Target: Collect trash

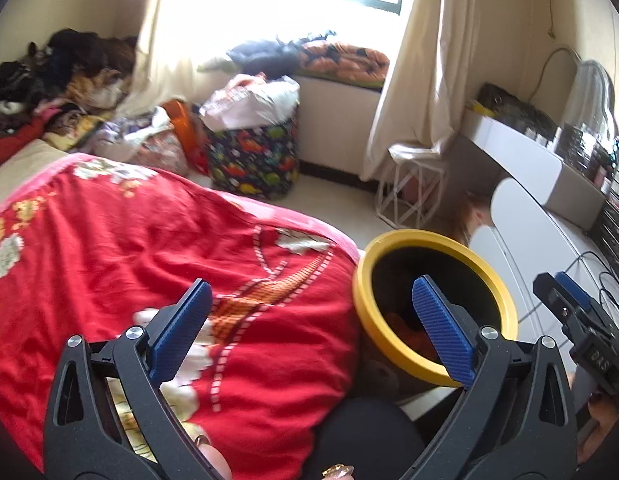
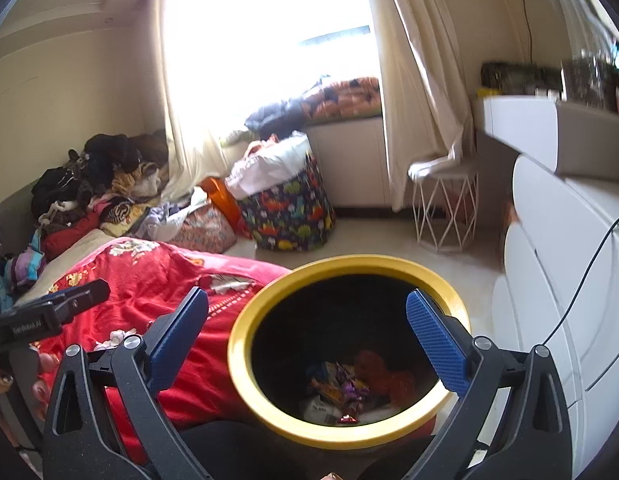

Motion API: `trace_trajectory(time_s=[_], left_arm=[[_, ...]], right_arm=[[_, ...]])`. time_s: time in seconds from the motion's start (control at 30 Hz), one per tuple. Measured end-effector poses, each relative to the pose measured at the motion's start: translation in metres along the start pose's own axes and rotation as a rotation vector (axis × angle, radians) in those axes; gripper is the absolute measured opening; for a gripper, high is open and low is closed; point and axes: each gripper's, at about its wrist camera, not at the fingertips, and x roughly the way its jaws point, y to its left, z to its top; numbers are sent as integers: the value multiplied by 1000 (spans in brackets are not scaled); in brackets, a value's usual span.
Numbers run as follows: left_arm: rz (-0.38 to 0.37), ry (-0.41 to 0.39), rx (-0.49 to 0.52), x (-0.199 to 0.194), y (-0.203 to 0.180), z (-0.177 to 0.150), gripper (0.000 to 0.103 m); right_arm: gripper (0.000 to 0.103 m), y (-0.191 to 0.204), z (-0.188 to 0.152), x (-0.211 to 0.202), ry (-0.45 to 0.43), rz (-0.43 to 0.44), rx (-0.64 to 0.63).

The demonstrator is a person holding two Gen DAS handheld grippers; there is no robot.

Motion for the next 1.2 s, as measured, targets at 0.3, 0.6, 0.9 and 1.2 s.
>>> trace_trajectory(time_s=[0.3, 0.6, 0.9, 1.2], left_arm=[[66, -99, 23, -40, 9, -11, 92], [80, -98, 22, -42, 2, -17, 92], [73, -105, 25, -44, 2, -18, 92], [75, -109, 24, -45, 3, -17, 92]], right_arm=[[97, 24, -13, -19, -101, -16, -80], [97, 26, -12, -30, -159, -38, -96], [97, 26, -17, -30, -156, -32, -101], [97, 26, -17, -29, -156, -36, -100]])
